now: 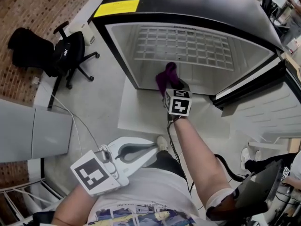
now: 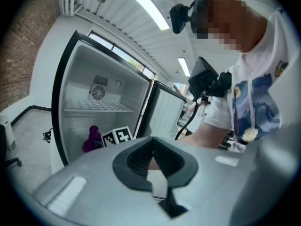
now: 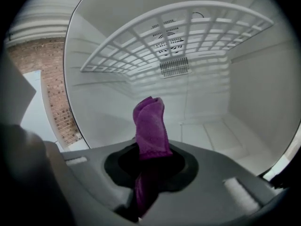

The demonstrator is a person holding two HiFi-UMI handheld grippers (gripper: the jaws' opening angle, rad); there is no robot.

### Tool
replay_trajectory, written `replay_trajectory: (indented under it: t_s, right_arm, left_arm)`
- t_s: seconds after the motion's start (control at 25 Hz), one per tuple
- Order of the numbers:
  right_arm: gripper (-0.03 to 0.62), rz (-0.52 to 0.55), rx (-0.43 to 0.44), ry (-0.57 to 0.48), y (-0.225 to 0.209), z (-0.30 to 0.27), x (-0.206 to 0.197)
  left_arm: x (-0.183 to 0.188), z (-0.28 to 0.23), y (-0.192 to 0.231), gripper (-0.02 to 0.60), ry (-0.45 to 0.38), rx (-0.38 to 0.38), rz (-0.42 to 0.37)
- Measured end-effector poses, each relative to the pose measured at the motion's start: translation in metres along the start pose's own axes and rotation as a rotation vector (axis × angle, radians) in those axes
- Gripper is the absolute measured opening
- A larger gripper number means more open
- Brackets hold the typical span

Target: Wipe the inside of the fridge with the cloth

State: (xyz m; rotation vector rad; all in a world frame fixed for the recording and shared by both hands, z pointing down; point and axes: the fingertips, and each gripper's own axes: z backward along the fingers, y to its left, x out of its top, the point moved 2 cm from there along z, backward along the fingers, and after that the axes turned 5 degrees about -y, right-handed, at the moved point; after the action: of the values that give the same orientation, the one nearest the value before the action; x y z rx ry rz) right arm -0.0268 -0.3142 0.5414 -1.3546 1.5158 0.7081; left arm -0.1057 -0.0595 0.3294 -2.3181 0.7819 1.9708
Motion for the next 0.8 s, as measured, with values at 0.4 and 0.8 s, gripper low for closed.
replay_trajectory:
  t_s: [0.4,0.8]
  right_arm:
    - [0.054,0.052,-0.245,0.019,-0.103,0.049,0.003]
    - [0.054,0.134,-0.394,0.07,-0.135,0.088,0.013]
  left_arm:
    - [0.007,-0.049,-0.007,0.006,0.012,-0.108,-0.001]
    - [0.017,-0.09,-0.012,0.006,0.017,-0.184,-0.026]
